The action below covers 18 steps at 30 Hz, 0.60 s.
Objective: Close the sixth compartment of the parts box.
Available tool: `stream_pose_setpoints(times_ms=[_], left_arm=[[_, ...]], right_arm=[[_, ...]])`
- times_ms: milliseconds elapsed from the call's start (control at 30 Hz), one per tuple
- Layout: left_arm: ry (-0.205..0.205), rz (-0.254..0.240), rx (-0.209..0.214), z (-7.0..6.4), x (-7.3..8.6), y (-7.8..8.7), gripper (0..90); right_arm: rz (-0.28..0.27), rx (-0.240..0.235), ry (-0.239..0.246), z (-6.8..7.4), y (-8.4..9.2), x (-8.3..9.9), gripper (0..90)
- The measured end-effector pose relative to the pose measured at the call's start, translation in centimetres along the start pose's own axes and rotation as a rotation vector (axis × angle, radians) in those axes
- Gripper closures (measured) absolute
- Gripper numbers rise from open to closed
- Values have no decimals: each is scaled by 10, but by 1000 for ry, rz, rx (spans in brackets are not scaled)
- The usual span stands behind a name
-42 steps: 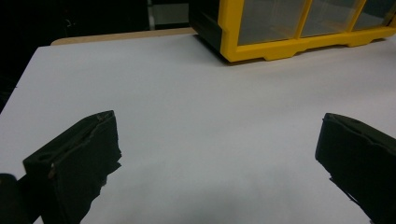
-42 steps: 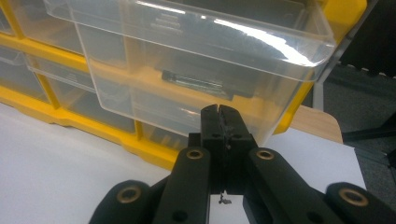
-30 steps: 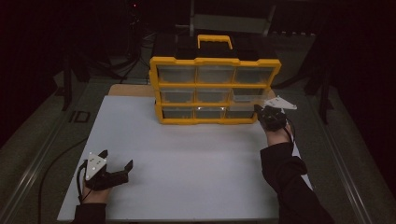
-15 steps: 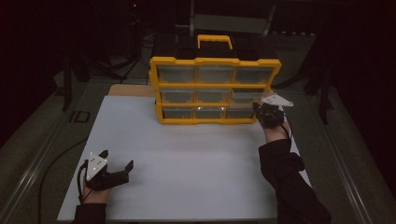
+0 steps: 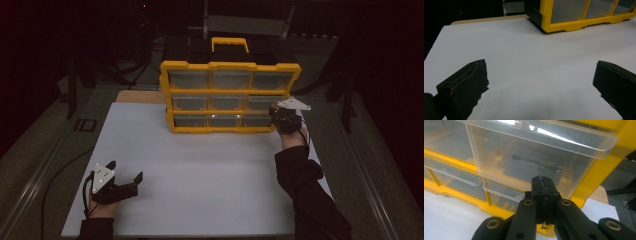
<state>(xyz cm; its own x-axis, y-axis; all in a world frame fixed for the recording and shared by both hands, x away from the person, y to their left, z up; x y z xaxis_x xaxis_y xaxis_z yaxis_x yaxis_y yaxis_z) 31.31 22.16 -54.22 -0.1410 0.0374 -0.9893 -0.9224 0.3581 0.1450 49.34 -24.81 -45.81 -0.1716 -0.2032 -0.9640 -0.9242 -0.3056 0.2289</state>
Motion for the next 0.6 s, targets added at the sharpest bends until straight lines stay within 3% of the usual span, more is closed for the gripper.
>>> stream_pose_setpoints(times_ms=[600], left_arm=[[6,-5,4,-1,-1,0,0]], right_arm=[[7,8,0,-1,-12,-4,900]])
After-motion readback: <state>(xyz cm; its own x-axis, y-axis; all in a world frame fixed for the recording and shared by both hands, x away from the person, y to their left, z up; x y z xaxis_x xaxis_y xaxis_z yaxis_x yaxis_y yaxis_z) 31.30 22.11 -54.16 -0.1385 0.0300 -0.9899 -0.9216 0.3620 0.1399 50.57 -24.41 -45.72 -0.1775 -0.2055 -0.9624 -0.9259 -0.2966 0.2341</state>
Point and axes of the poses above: each handheld gripper's, and its own axes: y roughly backward along the jaws, x roughly out of its underside, z roughly to its left, the point moved 8 cm from there along -y, roughly forward along the jaws, and after that the axes turned 15 degrees about -z, right-handed, at the moved point
